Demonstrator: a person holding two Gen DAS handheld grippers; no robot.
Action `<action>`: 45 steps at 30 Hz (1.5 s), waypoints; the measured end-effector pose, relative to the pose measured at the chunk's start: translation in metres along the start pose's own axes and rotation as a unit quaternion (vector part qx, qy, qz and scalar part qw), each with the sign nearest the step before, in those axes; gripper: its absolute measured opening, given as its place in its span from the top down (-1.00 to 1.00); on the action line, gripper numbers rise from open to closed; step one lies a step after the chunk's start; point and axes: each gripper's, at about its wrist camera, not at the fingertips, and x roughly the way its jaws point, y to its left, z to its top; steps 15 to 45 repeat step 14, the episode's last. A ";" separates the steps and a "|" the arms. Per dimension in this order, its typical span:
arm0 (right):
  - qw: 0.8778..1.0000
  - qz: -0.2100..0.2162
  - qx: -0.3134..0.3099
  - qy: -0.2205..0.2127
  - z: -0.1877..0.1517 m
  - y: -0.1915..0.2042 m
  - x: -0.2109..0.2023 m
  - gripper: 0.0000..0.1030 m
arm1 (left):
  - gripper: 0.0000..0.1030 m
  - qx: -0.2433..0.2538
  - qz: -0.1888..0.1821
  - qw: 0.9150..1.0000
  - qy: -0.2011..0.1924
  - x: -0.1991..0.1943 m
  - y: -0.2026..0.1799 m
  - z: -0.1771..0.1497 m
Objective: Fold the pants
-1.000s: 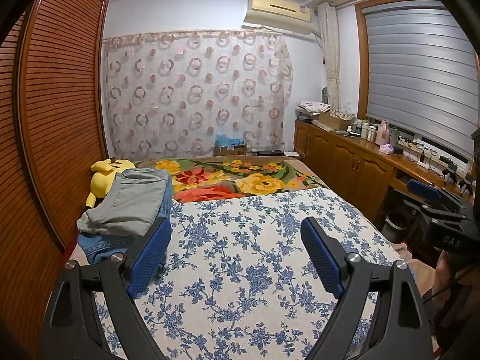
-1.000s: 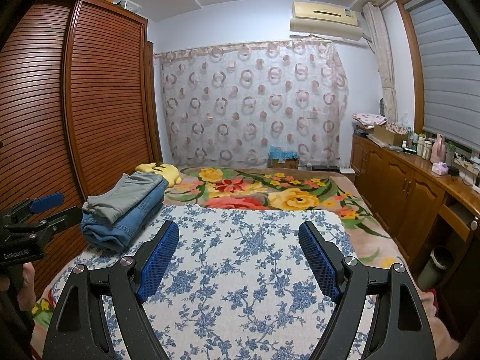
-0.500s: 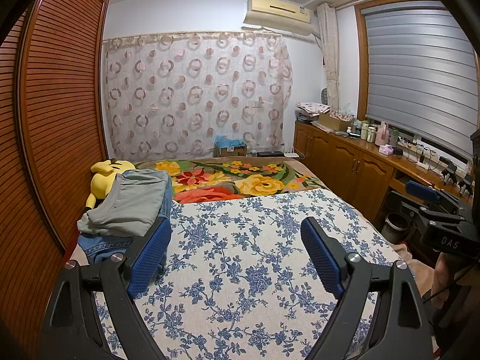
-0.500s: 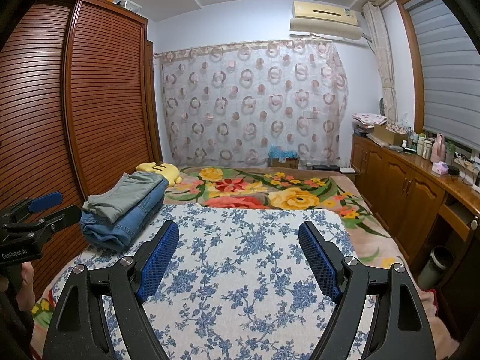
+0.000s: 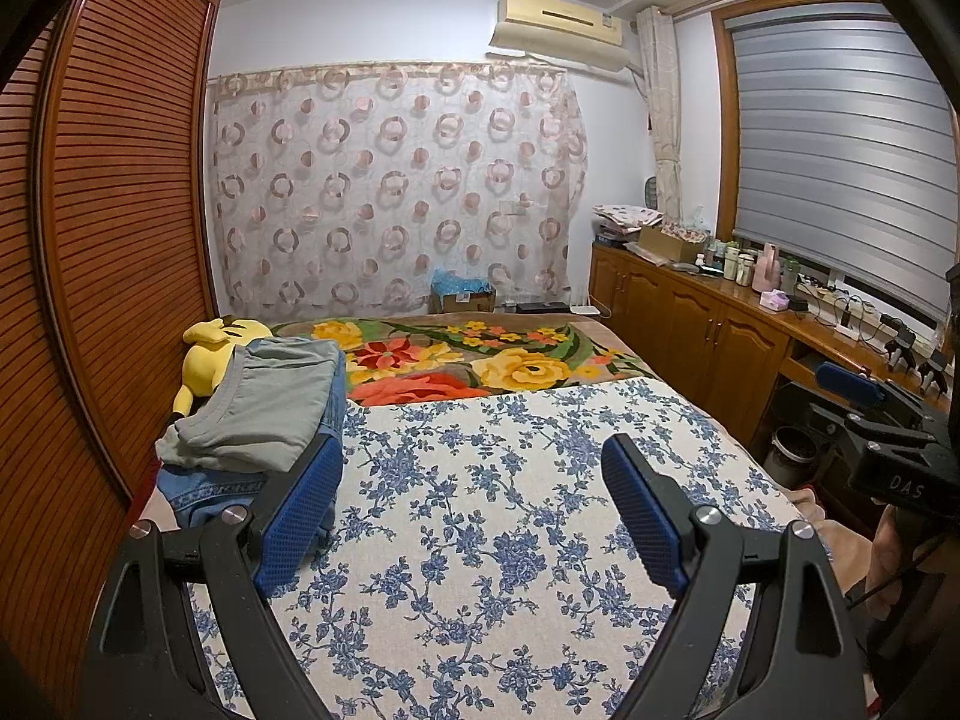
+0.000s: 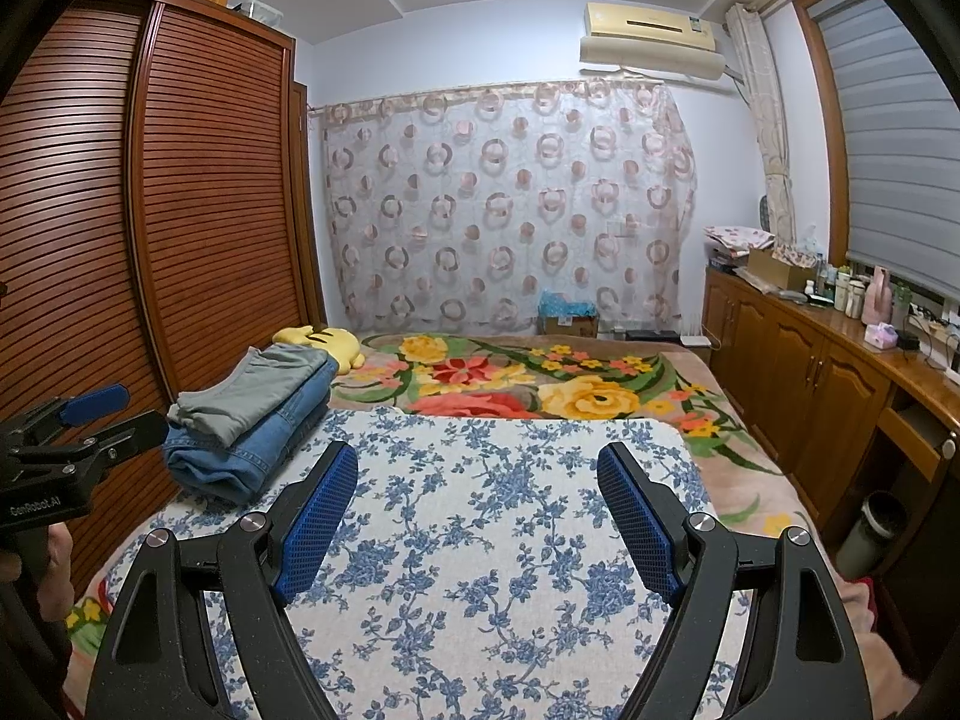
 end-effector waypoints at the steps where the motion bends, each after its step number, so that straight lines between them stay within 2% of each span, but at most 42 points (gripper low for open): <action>1: 1.000 0.000 0.000 0.000 0.000 0.000 0.000 -0.62 | -0.72 0.000 0.000 1.000 0.000 0.000 0.000 0.000; 45: 1.000 0.000 0.001 0.001 0.000 0.000 0.000 -0.62 | -0.72 -0.001 0.000 1.000 0.000 -0.001 0.001 -0.002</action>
